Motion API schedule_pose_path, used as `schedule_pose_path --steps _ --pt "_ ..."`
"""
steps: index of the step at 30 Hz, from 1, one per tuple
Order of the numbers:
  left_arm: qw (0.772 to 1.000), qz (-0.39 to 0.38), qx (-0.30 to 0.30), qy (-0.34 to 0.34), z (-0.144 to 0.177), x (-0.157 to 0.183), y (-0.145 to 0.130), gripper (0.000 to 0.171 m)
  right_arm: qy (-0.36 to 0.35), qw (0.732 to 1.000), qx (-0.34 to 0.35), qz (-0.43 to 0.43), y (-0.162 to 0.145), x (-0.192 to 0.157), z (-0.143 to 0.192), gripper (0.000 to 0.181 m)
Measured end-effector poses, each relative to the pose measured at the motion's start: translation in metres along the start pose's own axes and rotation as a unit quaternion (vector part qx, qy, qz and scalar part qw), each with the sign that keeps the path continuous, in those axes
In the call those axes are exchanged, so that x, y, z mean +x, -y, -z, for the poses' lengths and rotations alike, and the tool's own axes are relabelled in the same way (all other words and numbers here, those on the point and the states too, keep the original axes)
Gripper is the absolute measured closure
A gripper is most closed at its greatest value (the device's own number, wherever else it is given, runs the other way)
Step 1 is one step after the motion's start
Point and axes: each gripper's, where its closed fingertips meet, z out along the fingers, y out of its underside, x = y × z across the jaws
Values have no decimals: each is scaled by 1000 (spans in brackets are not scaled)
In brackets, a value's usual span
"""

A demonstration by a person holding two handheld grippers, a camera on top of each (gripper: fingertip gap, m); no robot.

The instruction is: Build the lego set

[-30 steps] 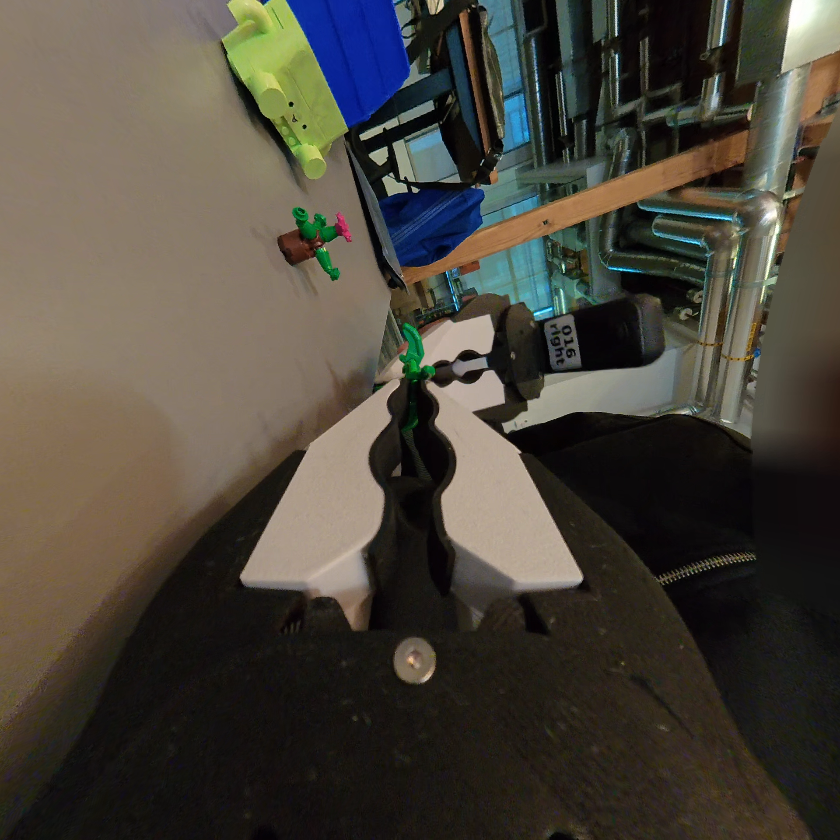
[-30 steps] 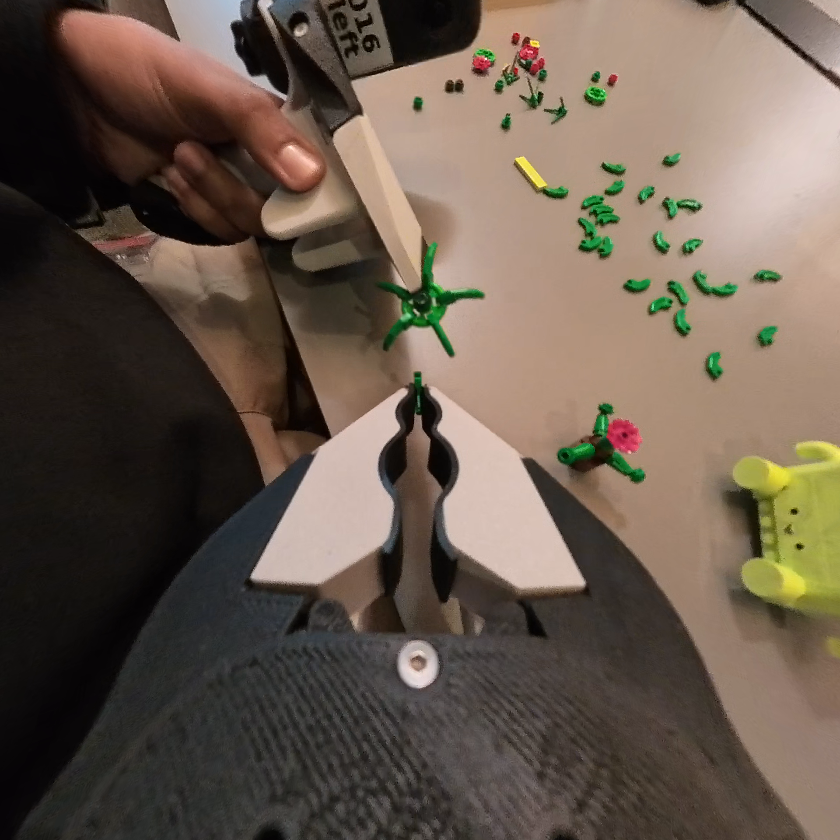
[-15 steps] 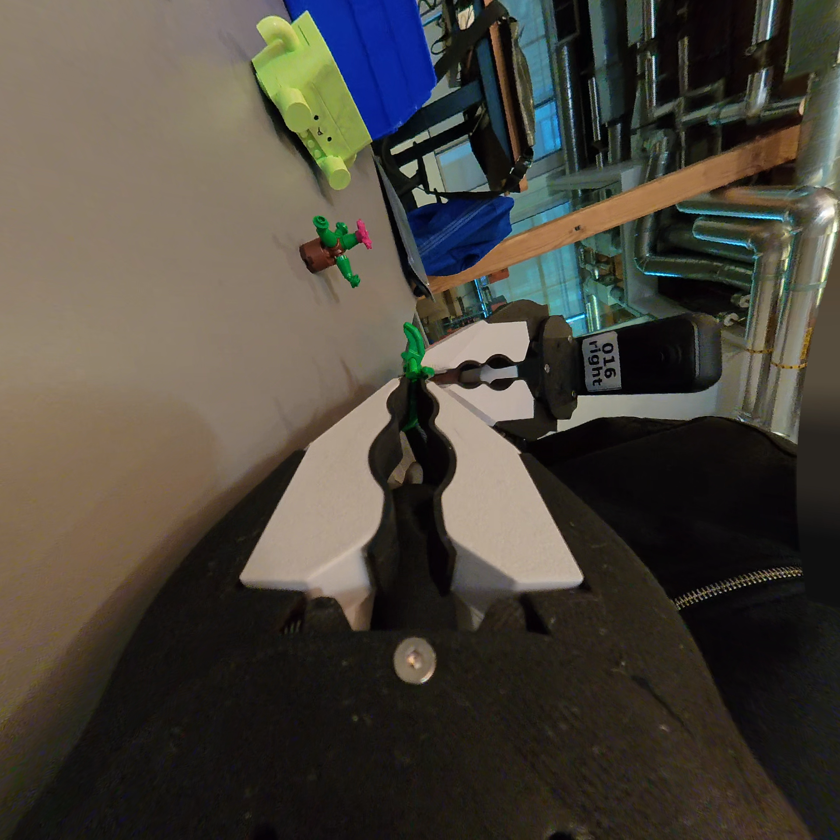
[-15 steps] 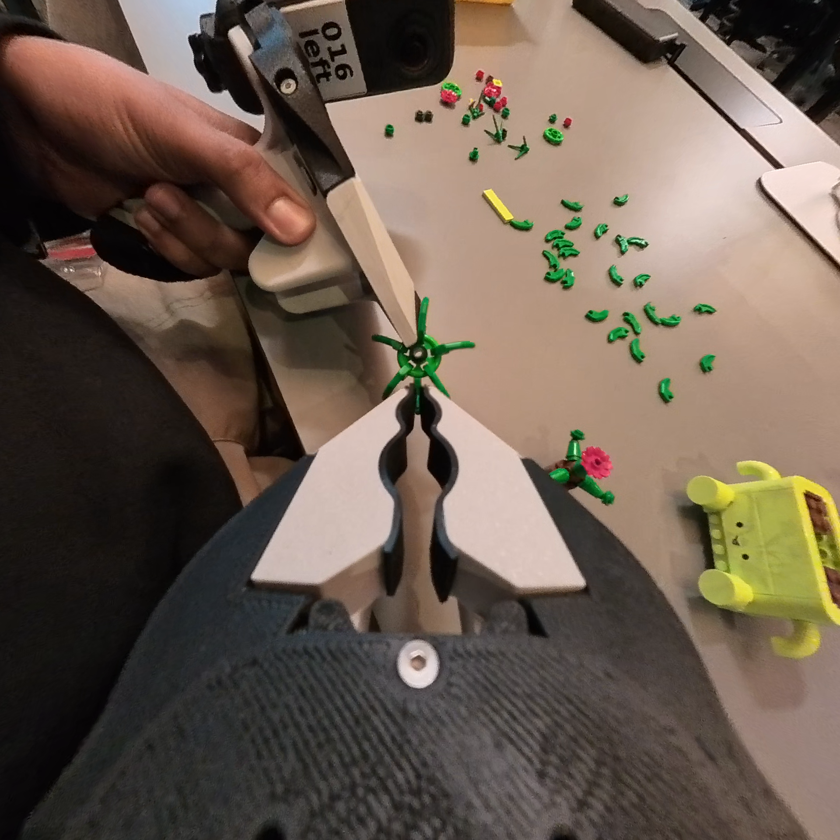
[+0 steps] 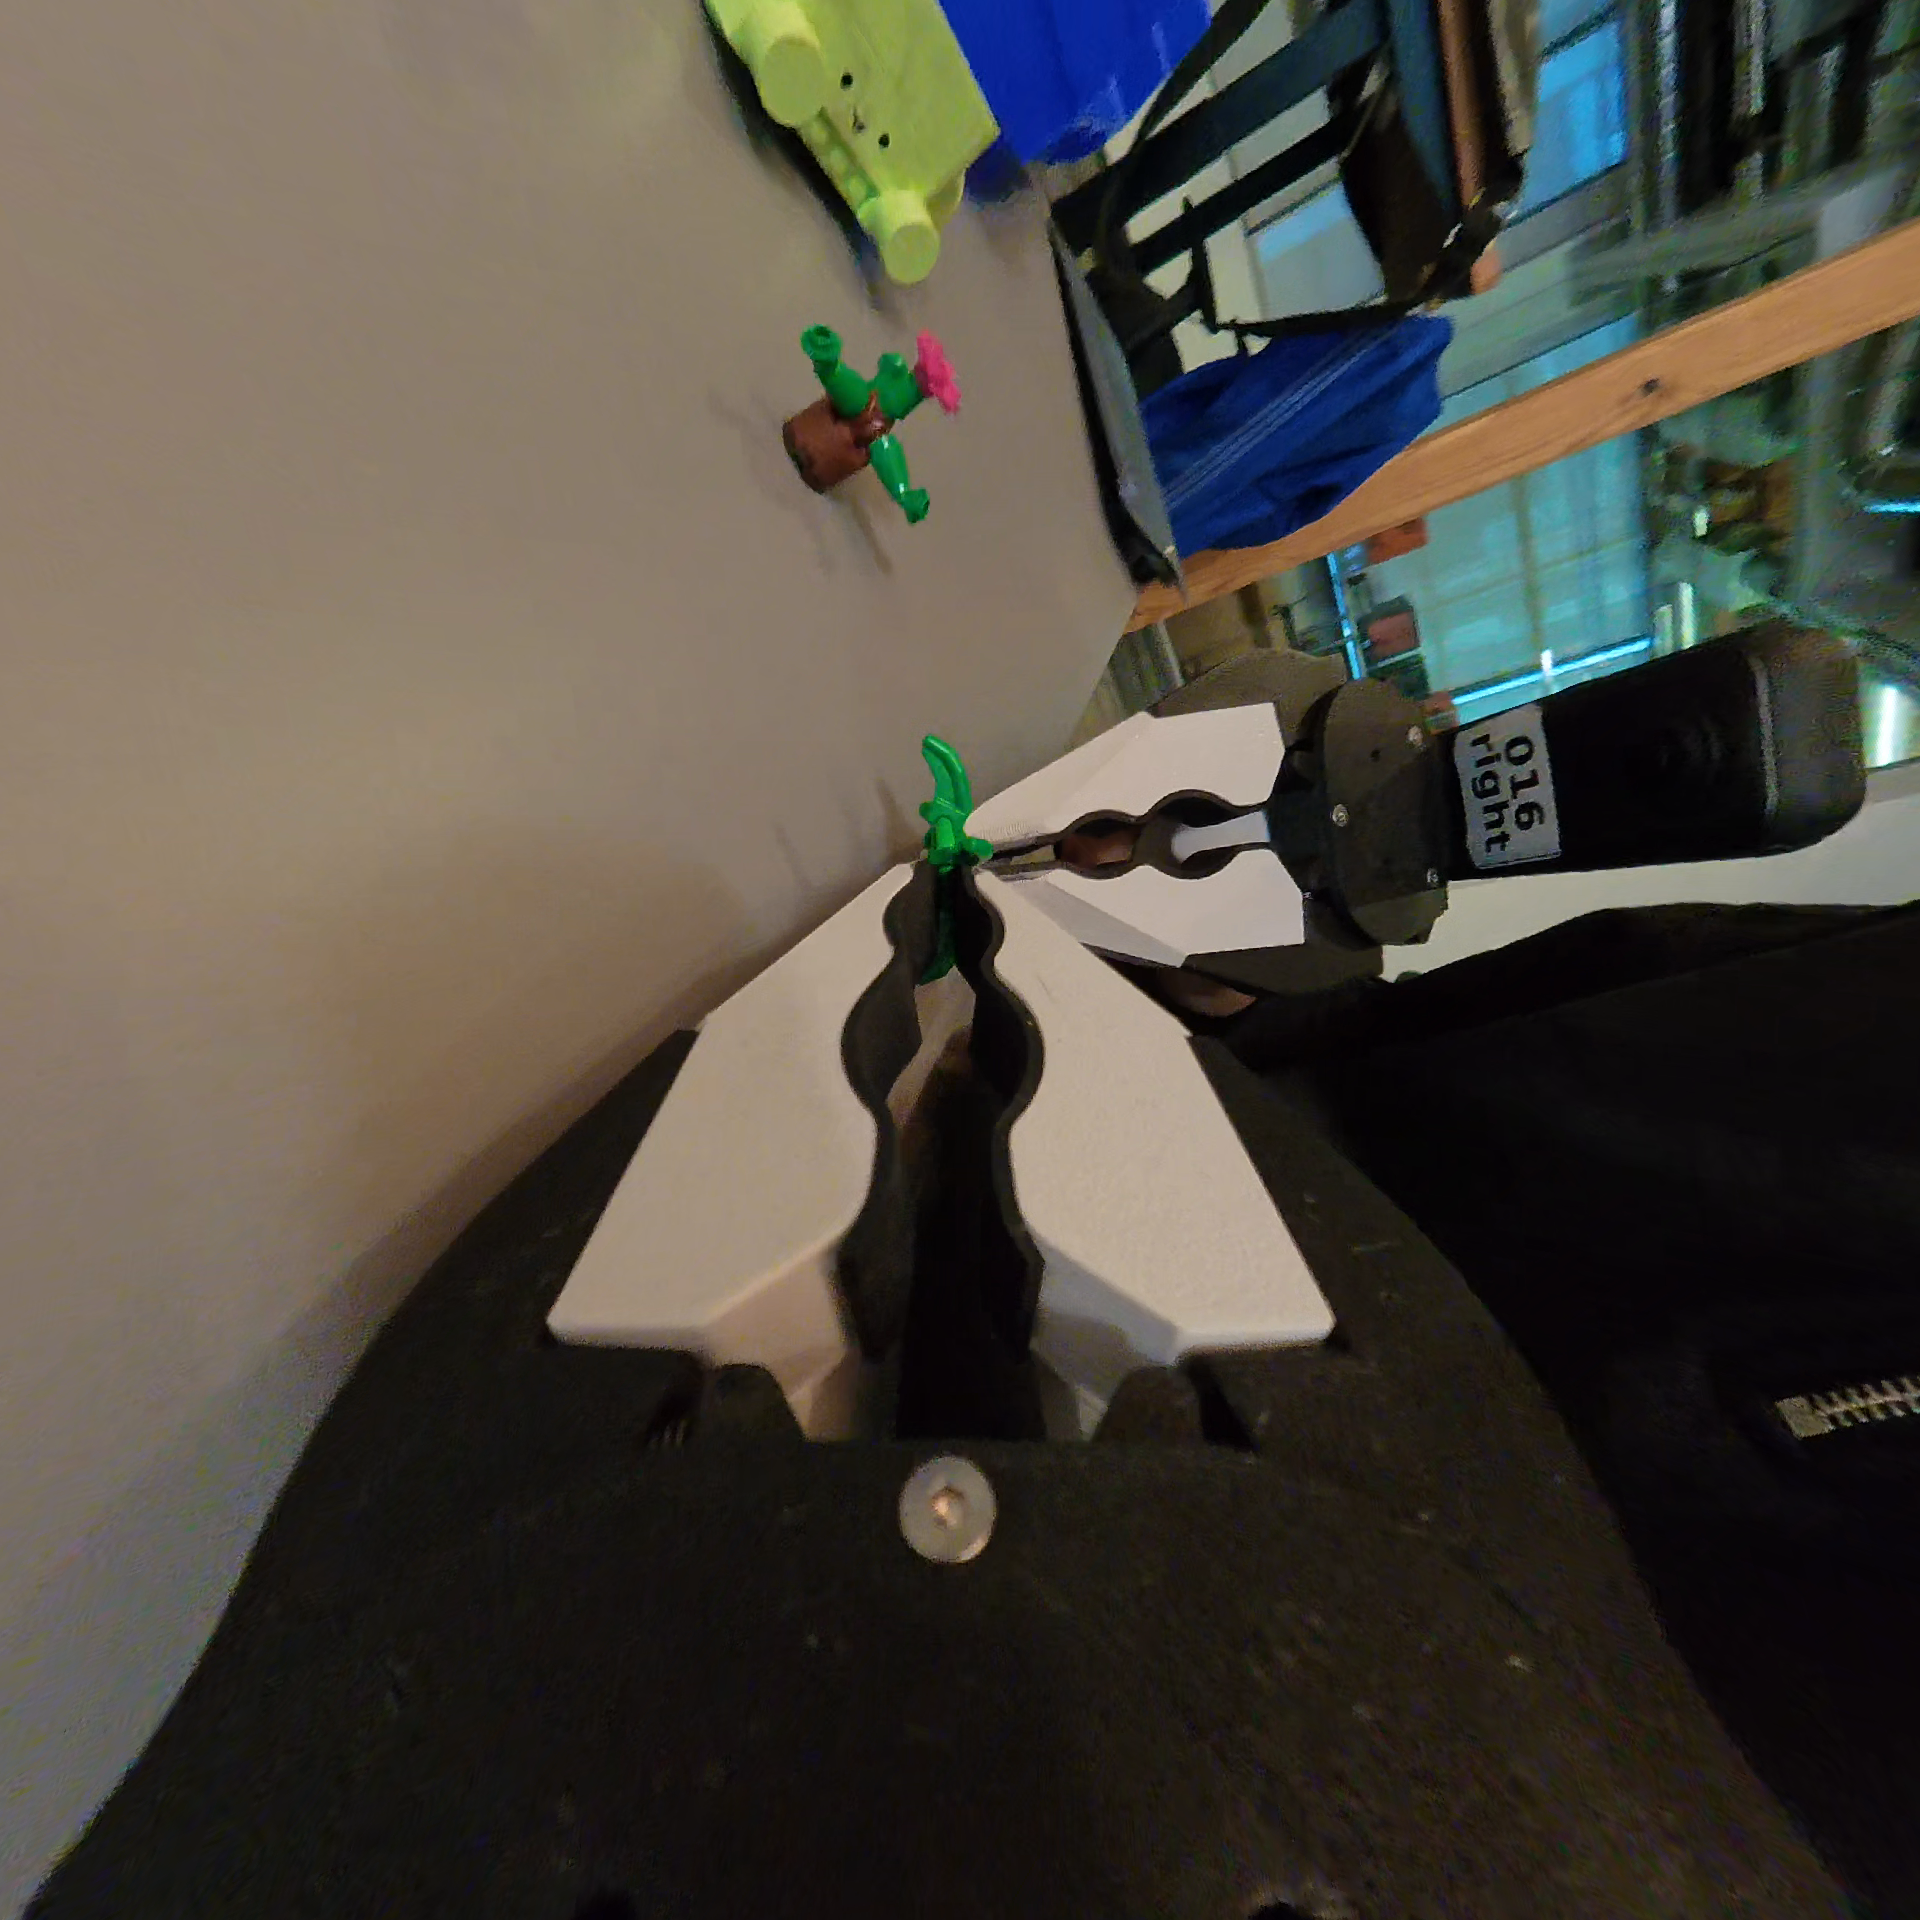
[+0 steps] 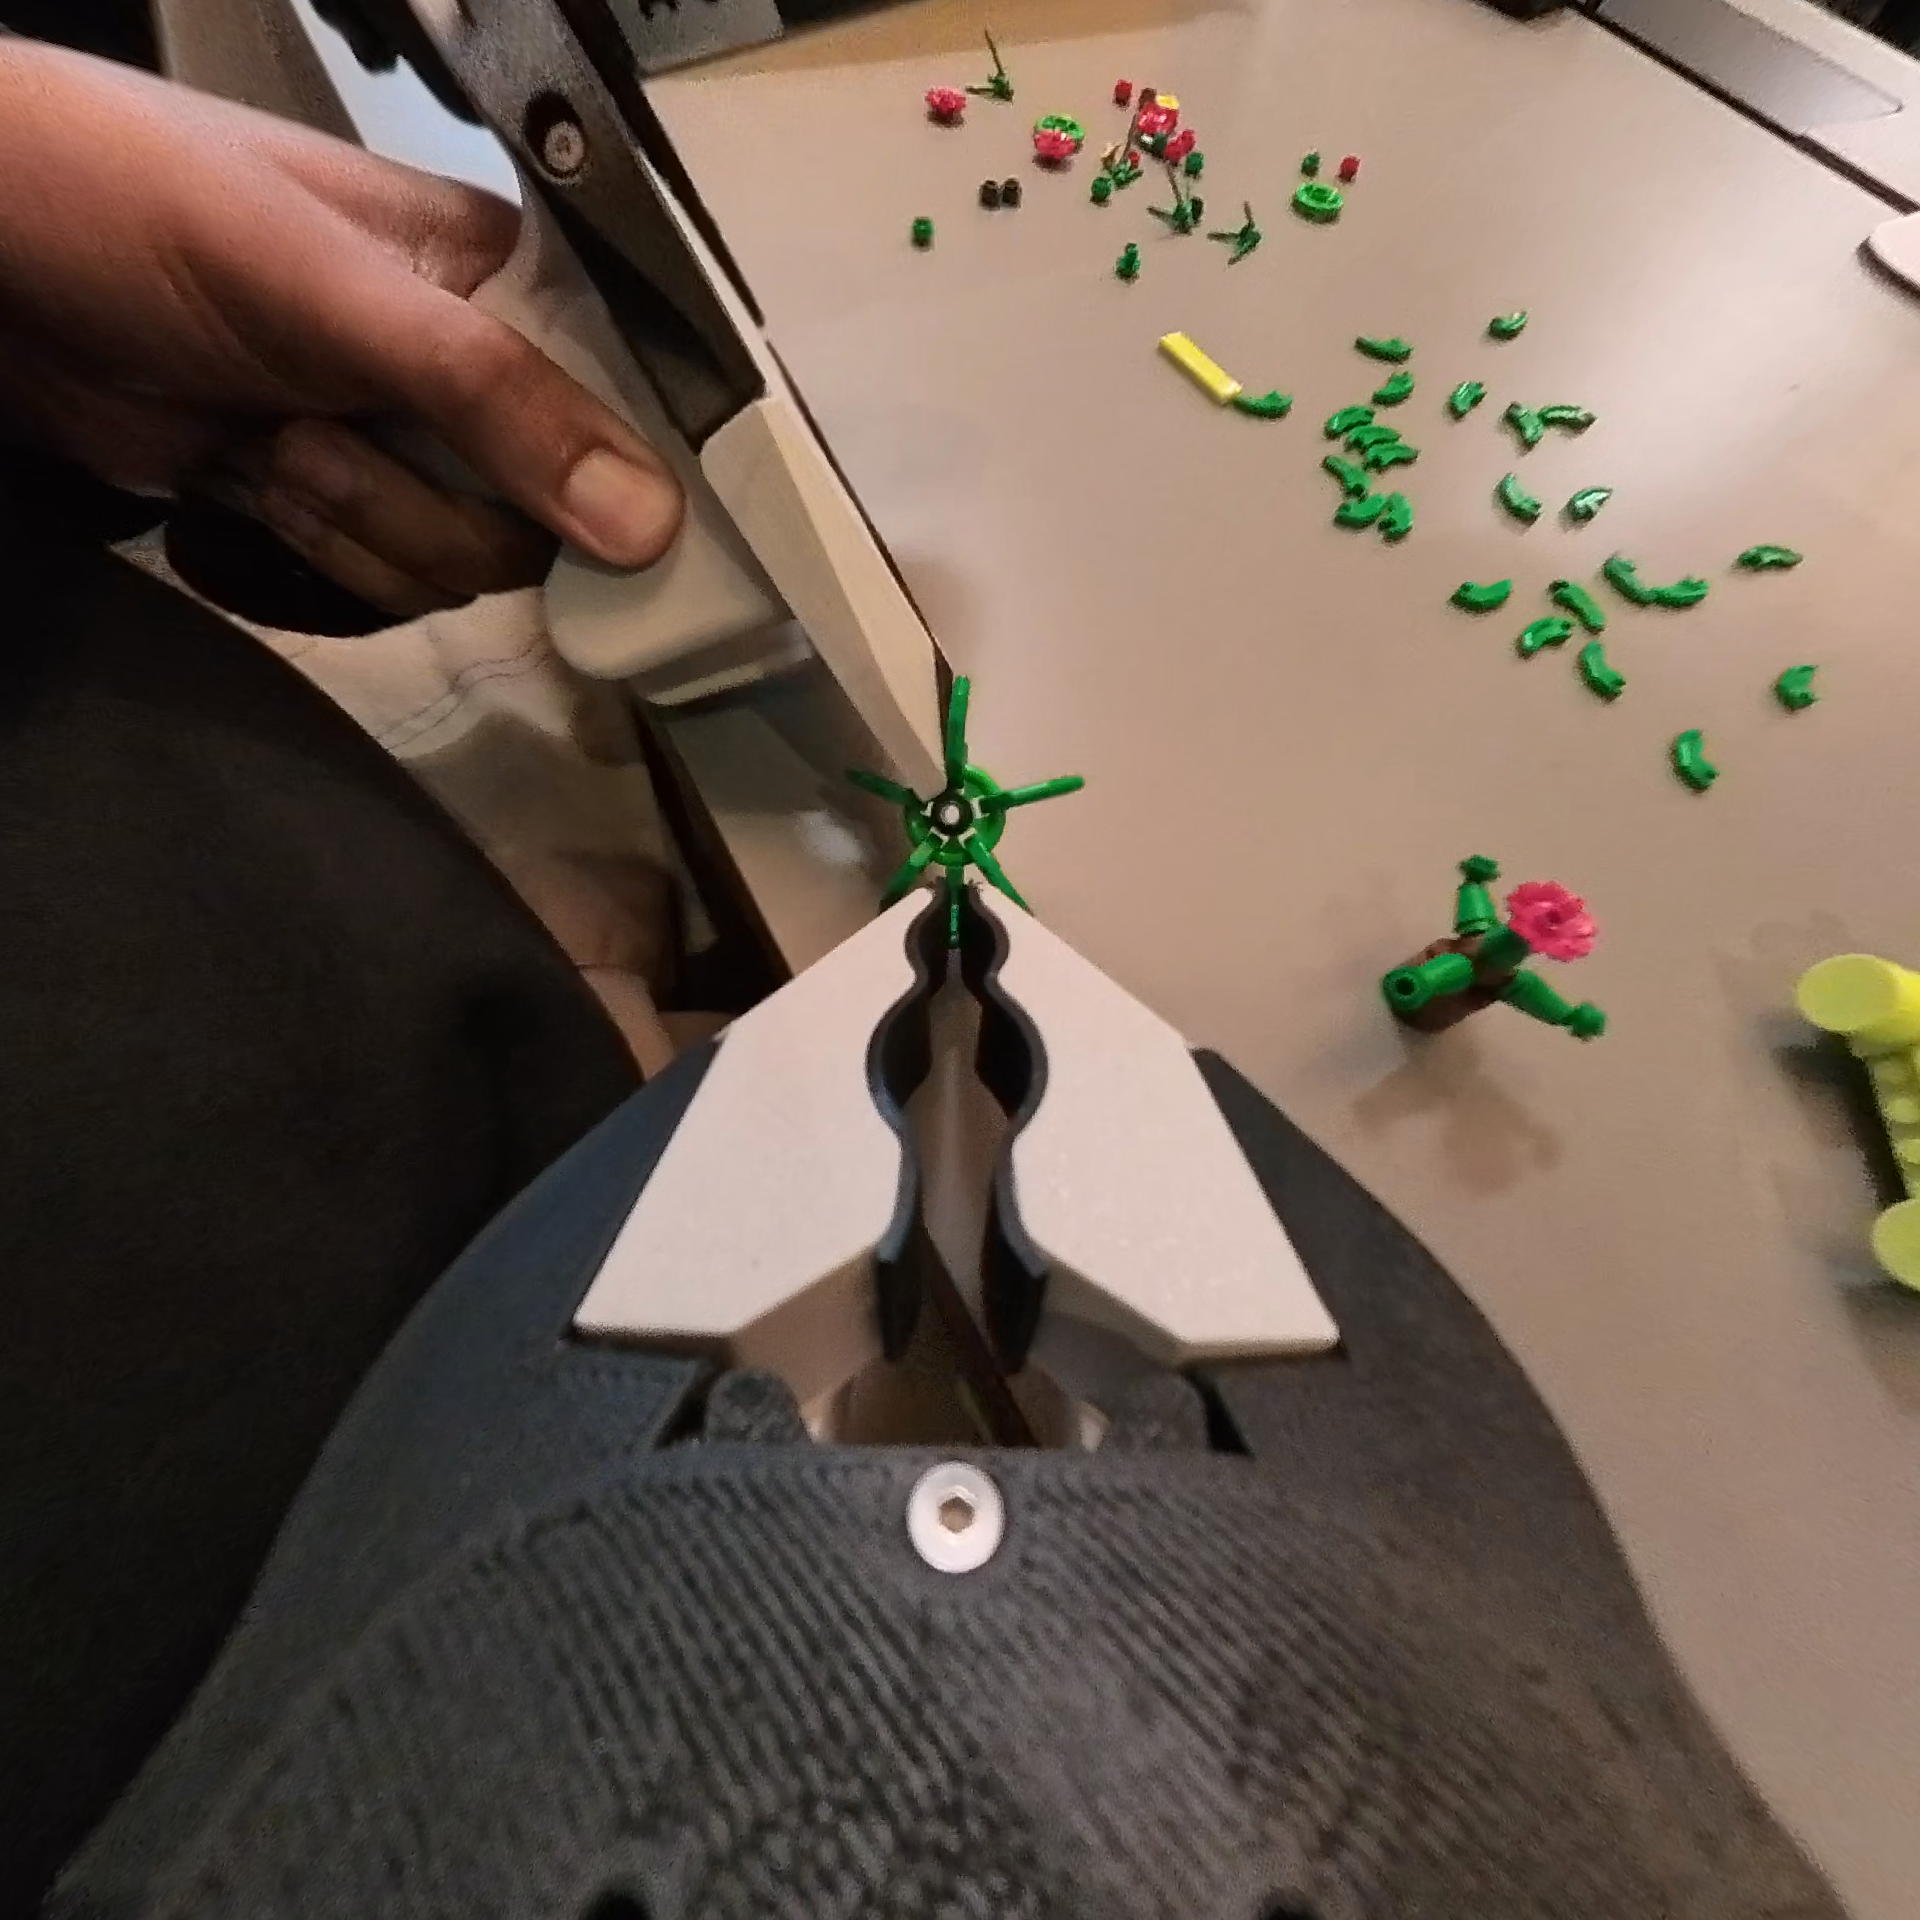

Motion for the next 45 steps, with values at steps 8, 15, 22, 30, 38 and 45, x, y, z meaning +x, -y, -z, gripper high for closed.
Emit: schedule_pose_path --steps 8,15,22,30,38,45 --pt "999 10 -32 17 -3 -5 -4 168 5 1000 -5 14 -6 -2 -2 181" --pt "999 29 -43 16 -4 -6 -4 167 12 1000 -8 14 -6 -2 -3 181" --pt "998 39 -43 8 -4 -5 -3 168 23 1000 8 -10 -4 -1 -2 181" --pt "998 38 -56 5 -4 -5 -5 167 38 999 16 -31 -3 -1 -1 181" --pt "996 38 -78 -1 -4 -4 -7 167 57 997 23 -52 -1 0 0 181" --pt "996 42 -77 -12 -3 -3 -6 167 60 996 22 -59 -1 0 1 181"
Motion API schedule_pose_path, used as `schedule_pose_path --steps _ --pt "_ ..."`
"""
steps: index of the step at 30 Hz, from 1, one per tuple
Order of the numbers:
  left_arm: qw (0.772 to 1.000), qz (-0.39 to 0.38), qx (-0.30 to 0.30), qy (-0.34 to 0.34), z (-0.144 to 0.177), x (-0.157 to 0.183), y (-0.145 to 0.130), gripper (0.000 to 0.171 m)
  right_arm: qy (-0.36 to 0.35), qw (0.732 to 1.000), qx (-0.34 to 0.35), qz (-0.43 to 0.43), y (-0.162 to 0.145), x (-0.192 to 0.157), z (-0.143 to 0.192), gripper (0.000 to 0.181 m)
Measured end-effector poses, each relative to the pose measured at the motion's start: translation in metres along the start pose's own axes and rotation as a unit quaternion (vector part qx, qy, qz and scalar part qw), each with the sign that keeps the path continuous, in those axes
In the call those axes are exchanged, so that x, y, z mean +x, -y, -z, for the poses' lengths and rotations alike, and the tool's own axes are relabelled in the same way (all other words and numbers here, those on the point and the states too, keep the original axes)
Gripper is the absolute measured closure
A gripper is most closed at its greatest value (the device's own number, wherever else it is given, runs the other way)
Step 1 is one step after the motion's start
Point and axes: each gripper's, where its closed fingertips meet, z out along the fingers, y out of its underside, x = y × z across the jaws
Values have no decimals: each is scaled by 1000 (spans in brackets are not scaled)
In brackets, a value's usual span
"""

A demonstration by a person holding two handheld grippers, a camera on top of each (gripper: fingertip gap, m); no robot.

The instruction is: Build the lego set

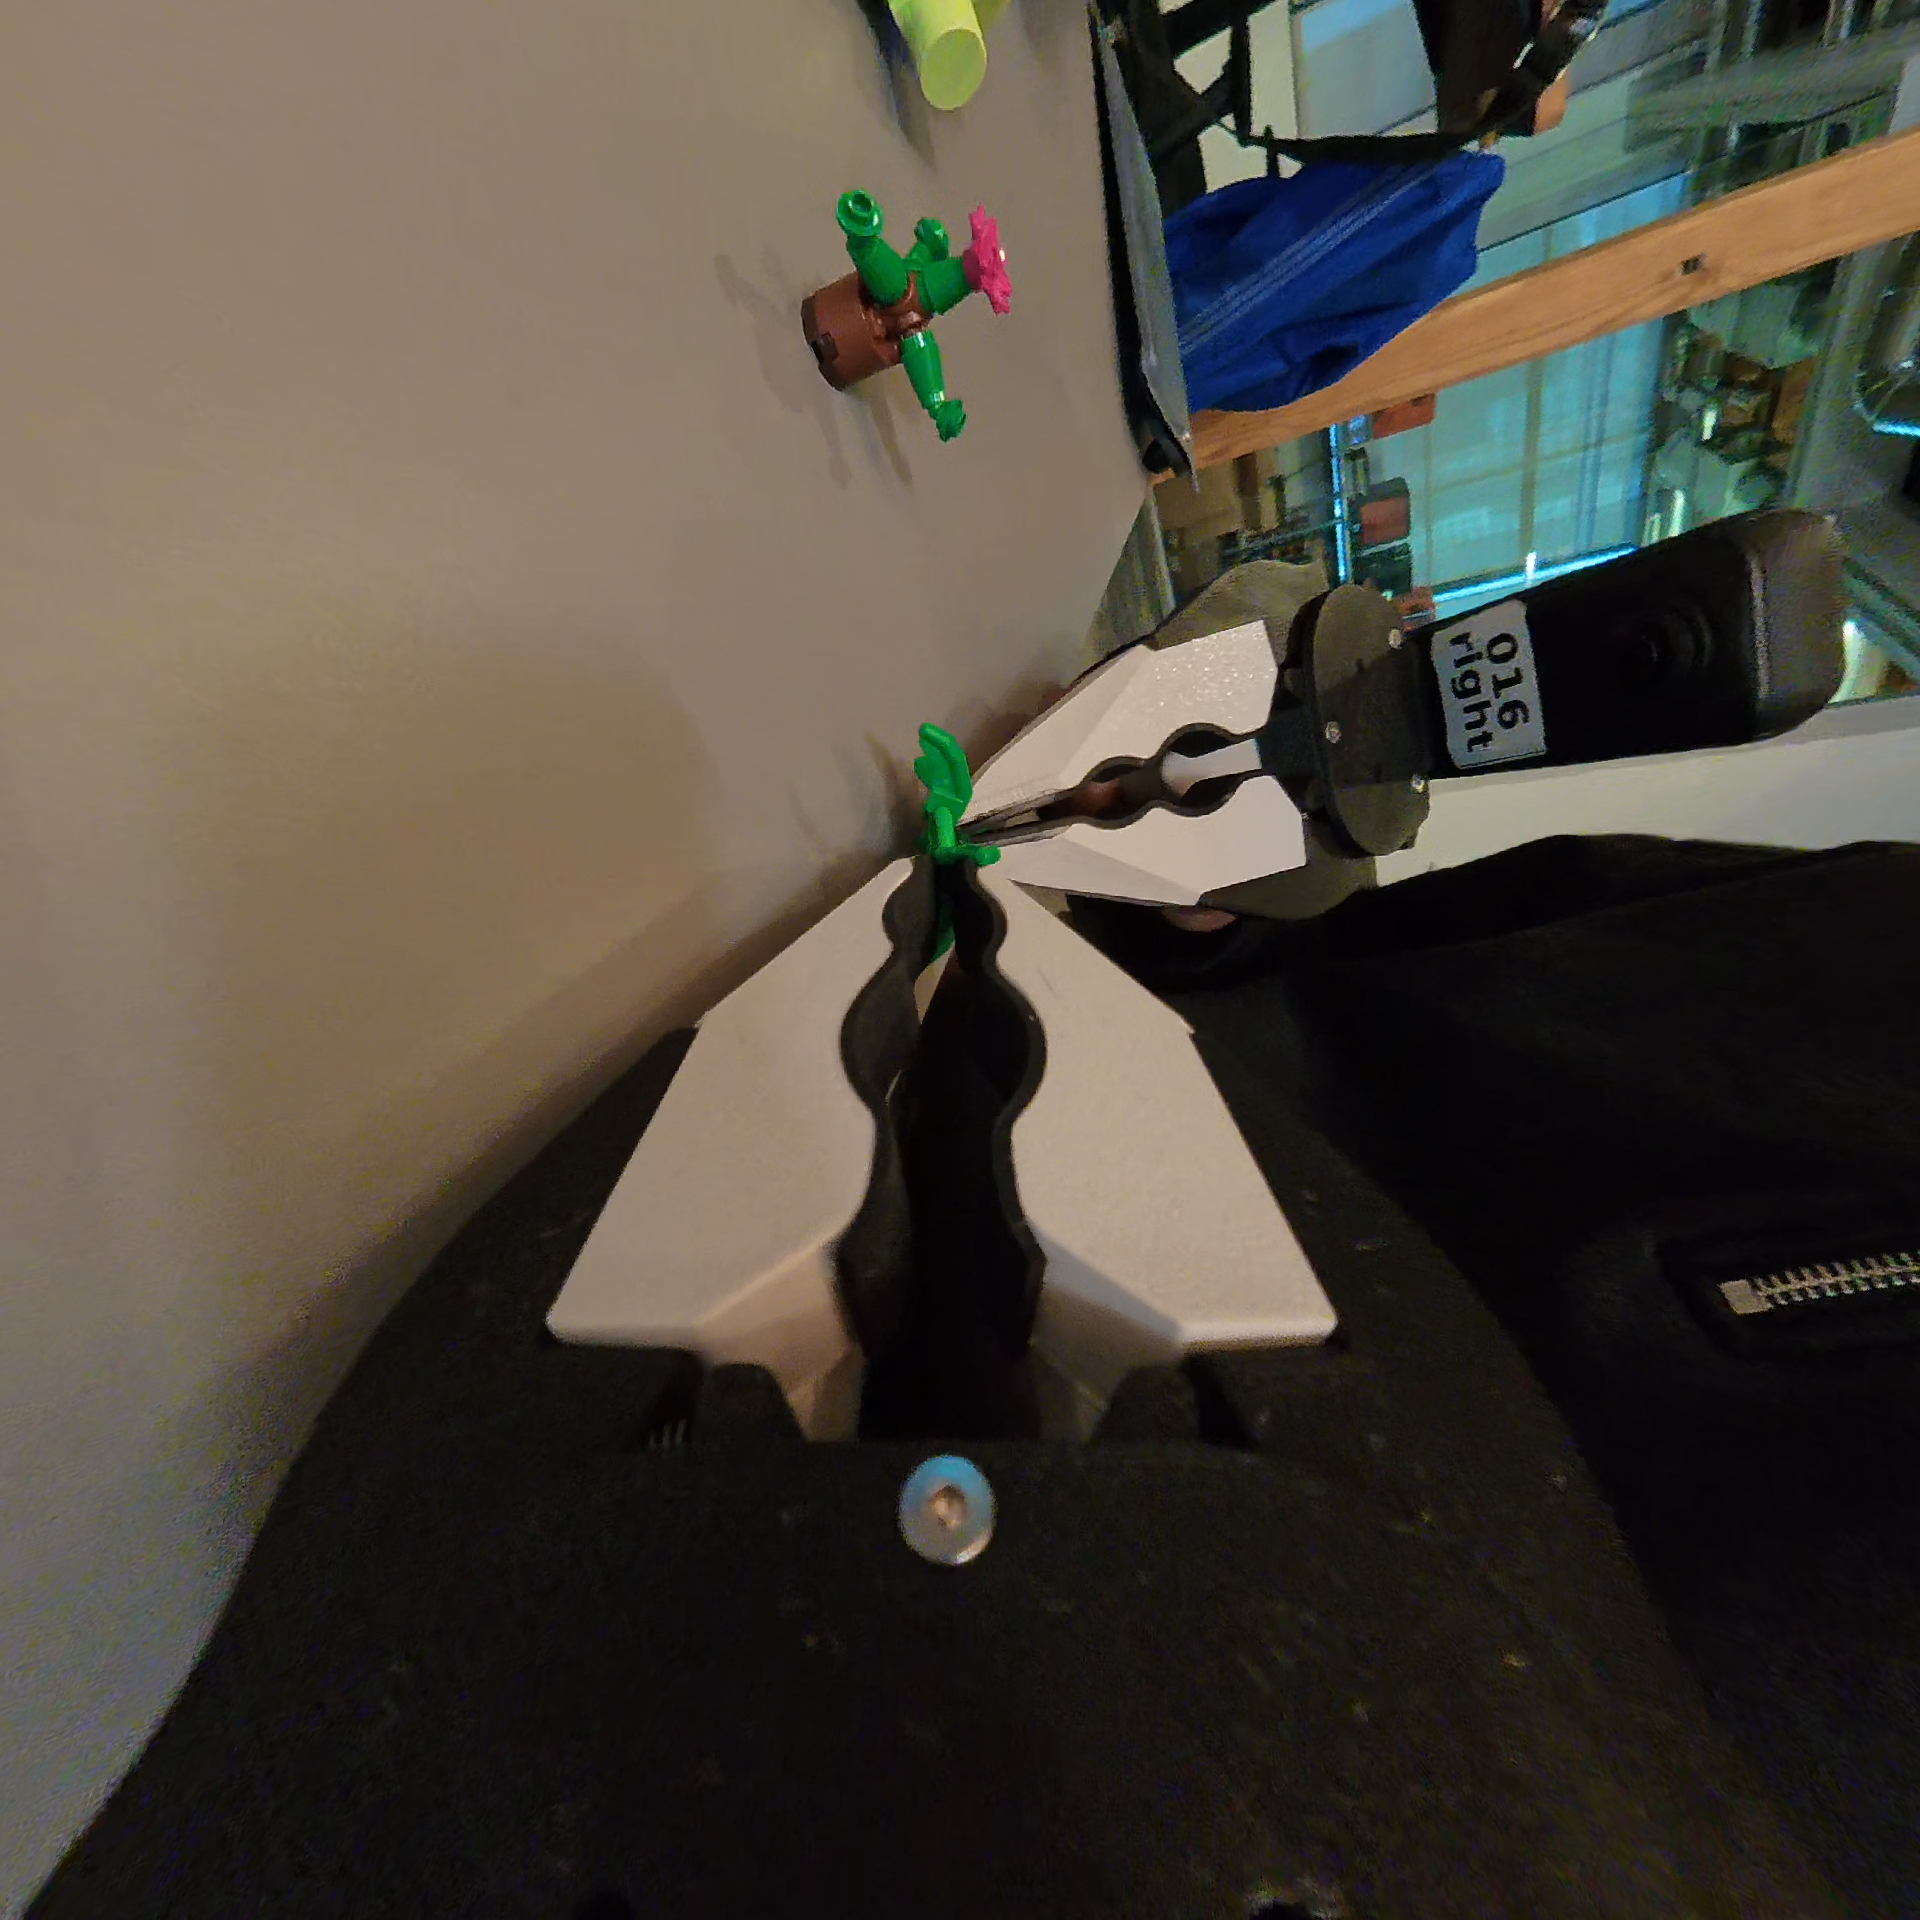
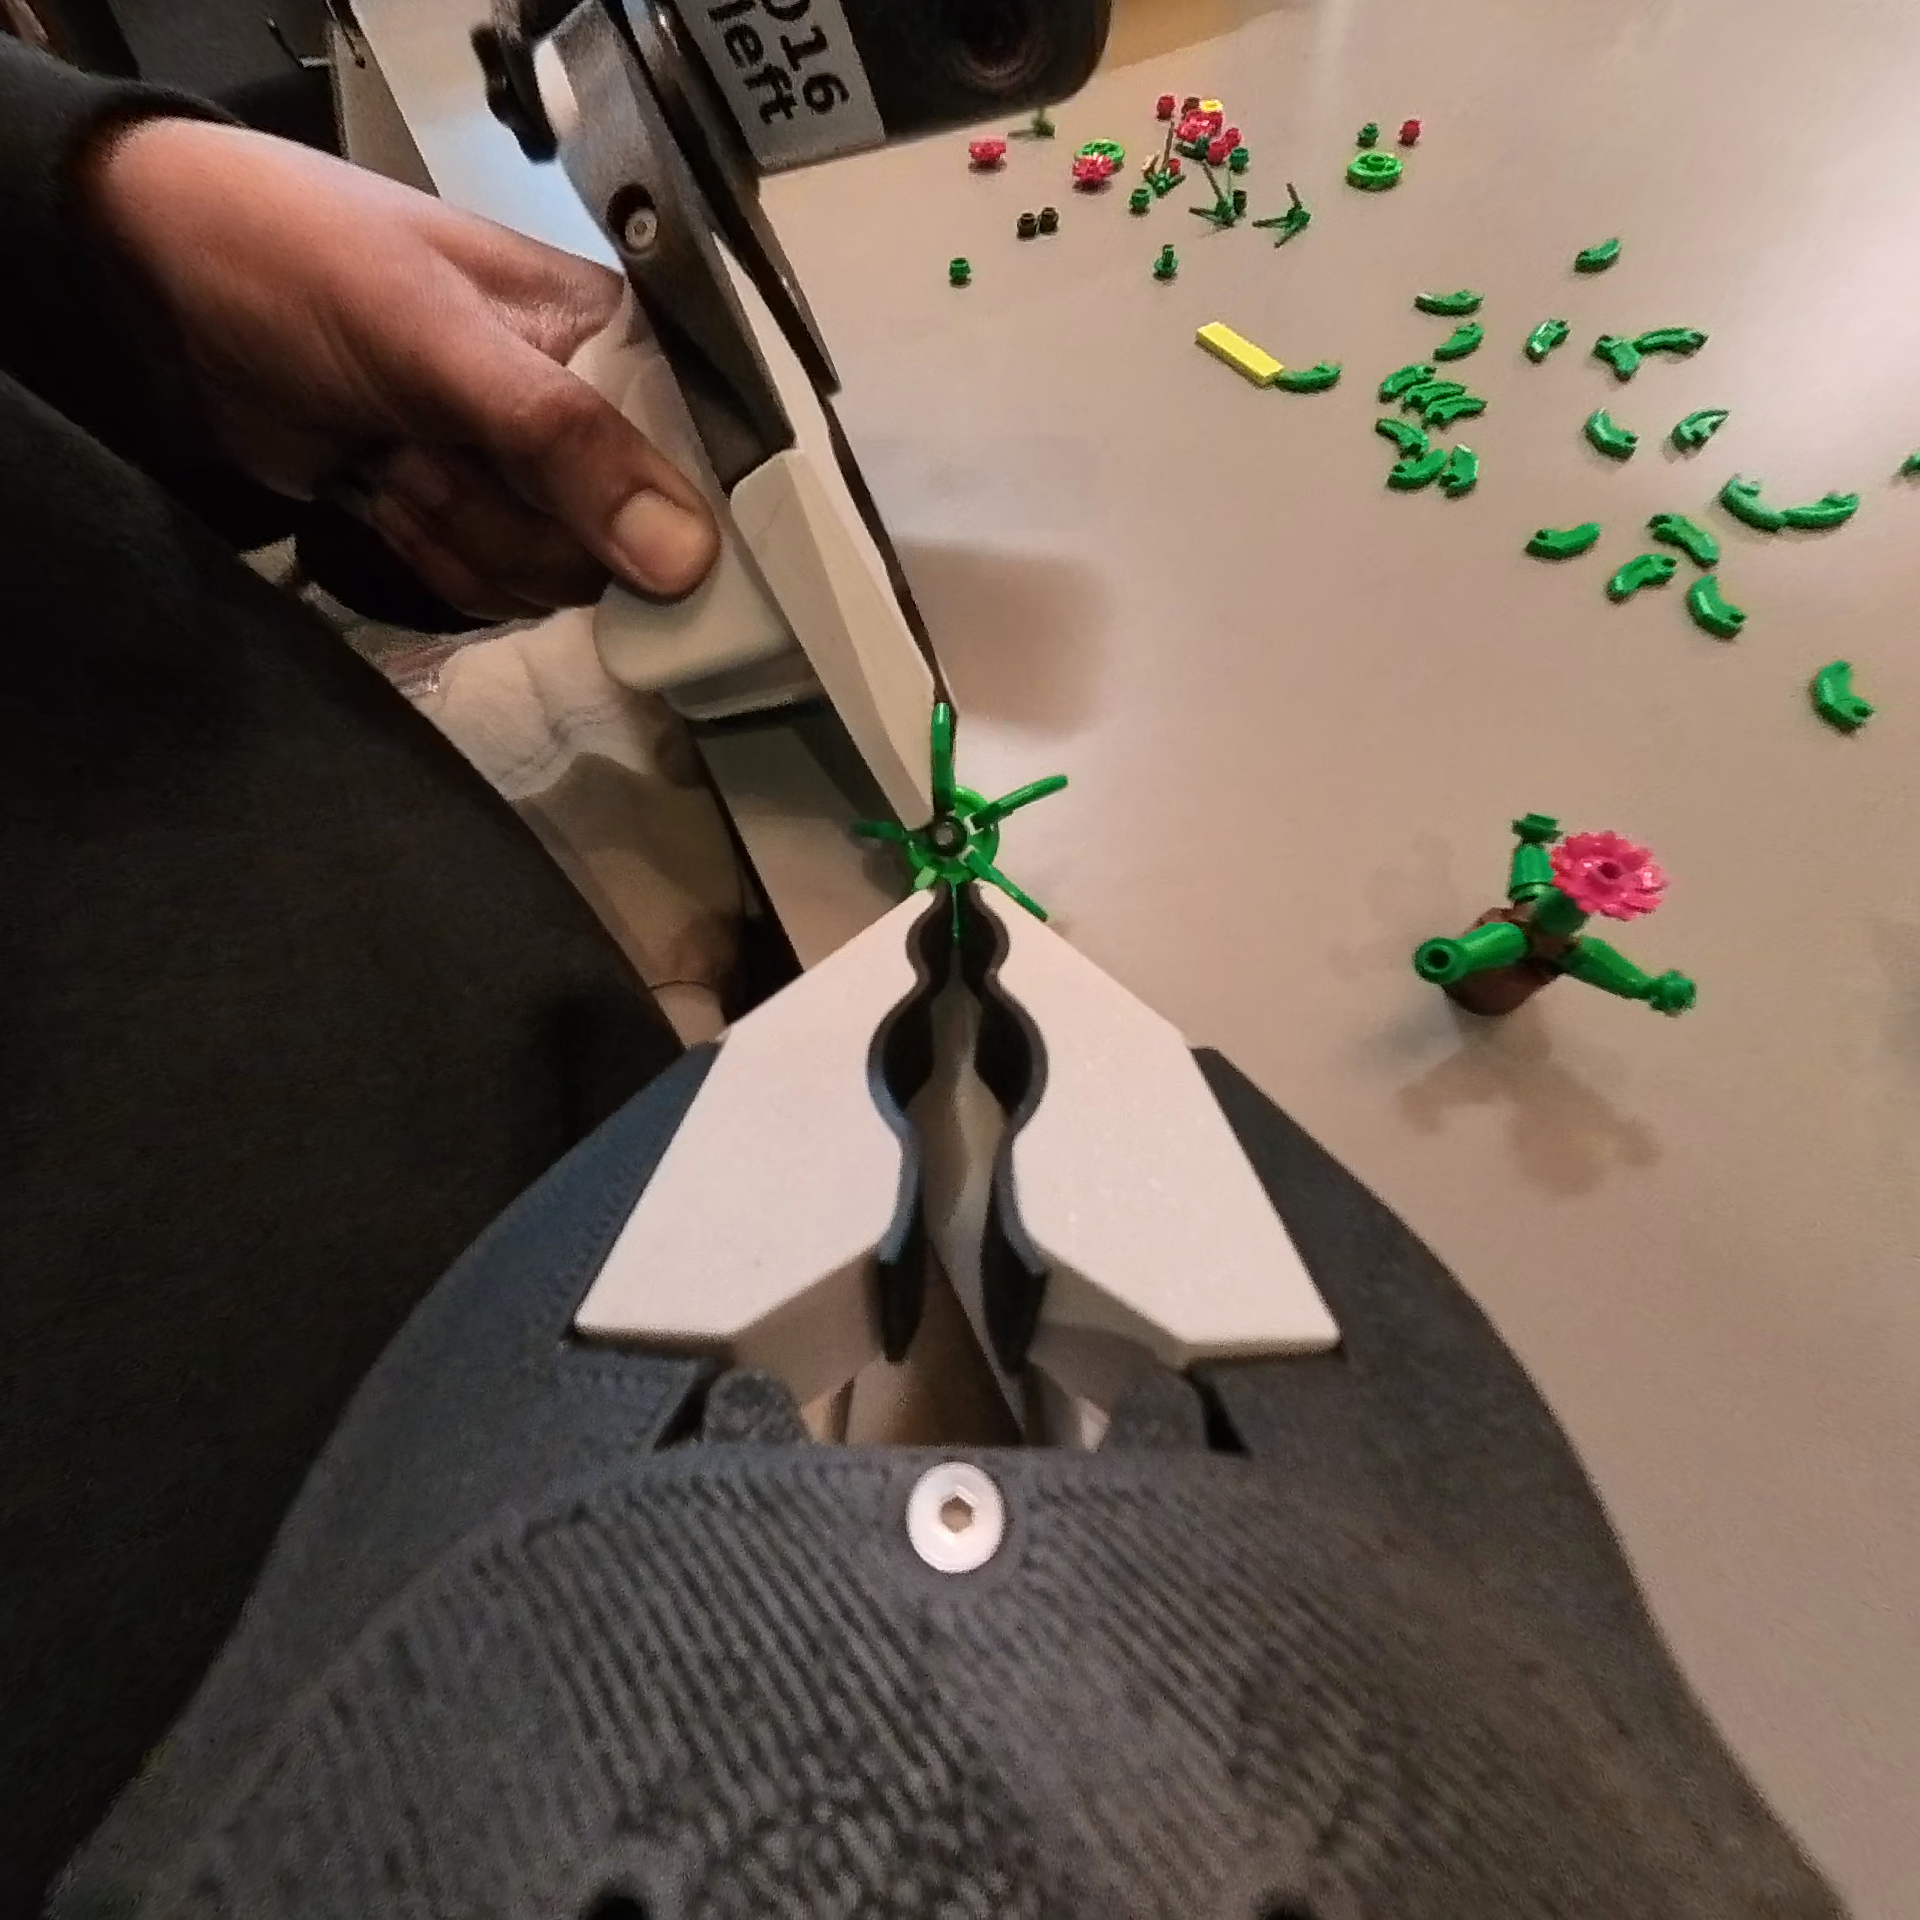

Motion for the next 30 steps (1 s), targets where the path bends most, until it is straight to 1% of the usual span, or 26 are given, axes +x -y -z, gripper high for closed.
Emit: schedule_pose_path --steps 2,5,11,16,22,25,26,27,30 --pt "1000 5 10 -15 1 2 3 167 -2 1000 7 -10 1 1 1 181" --pt "999 11 27 -37 4 7 5 167 0 999 37 -37 5 3 4 181" --pt "998 -2 54 -37 9 8 10 168 -6 998 40 -46 3 6 10 181" --pt "998 -20 56 -14 12 3 11 168 -26 999 14 -28 0 8 7 180" --pt "996 -28 80 -20 18 3 15 168 -85 994 -37 48 -8 16 2 179" --pt "995 -34 92 -18 21 2 18 168 -90 994 -47 51 -8 15 0 178" --pt "995 -37 94 -17 22 2 19 168 -90 993 -50 51 -9 15 0 176" --pt "995 -39 94 -14 23 1 19 168 -90 993 -53 49 -9 15 0 173" --pt "995 -46 87 -1 27 -3 19 168 -88 994 -53 33 -10 14 2 171"
